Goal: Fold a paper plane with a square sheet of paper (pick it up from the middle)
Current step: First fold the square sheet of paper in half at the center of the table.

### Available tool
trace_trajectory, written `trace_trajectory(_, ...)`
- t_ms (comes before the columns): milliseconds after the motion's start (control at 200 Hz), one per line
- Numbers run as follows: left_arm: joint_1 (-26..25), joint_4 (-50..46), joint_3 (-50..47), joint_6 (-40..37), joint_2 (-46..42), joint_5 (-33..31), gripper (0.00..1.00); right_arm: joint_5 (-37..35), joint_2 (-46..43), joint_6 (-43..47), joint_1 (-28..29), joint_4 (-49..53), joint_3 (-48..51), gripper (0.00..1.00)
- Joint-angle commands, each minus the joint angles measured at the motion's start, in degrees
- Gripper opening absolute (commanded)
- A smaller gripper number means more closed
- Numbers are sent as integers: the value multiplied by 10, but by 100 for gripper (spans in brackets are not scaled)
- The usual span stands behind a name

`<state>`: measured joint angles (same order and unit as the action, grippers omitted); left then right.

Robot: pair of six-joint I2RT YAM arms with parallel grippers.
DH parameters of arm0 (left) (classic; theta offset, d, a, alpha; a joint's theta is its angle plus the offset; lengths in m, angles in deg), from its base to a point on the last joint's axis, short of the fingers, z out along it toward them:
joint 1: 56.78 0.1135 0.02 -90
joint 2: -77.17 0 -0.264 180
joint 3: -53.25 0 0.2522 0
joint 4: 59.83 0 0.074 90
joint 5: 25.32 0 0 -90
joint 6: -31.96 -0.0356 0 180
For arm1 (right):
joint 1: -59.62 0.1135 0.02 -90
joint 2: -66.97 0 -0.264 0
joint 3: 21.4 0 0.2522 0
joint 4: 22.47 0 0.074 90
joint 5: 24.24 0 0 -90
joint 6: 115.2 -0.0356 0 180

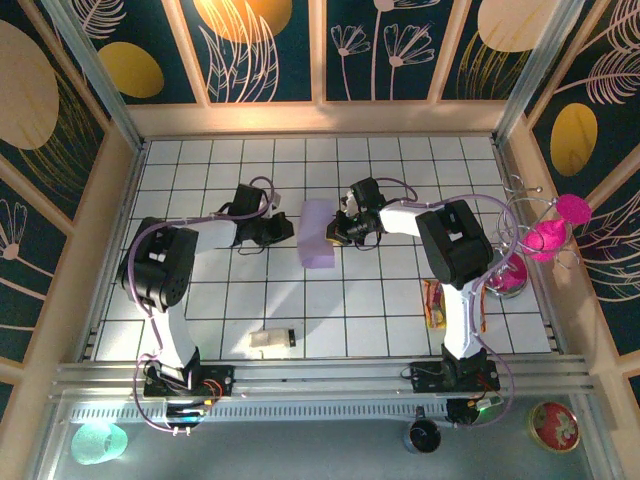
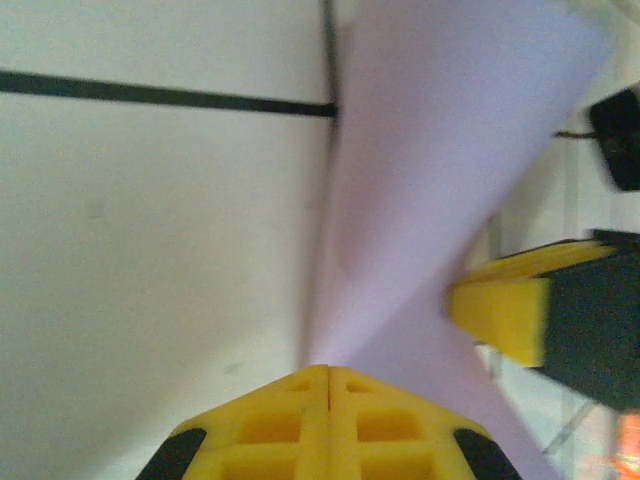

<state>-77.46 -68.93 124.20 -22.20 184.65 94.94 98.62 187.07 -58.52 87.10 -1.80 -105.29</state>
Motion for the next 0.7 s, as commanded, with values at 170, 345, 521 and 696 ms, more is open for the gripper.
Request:
trace_trajectory(170, -45, 57, 50, 48, 62, 51, 0, -213, 114, 12, 4, 131, 65, 0)
trace_trajectory(345, -41, 57, 64, 52, 97, 46, 0, -217, 112, 12, 4, 131, 69, 0)
trace_trajectory(521, -7, 62, 40, 60, 115, 38, 0, -225, 111, 16, 3, 133, 75, 0)
trace_trajectory(696, 45, 42, 16, 40, 110, 12, 0, -230, 110, 19, 0, 134, 77, 0)
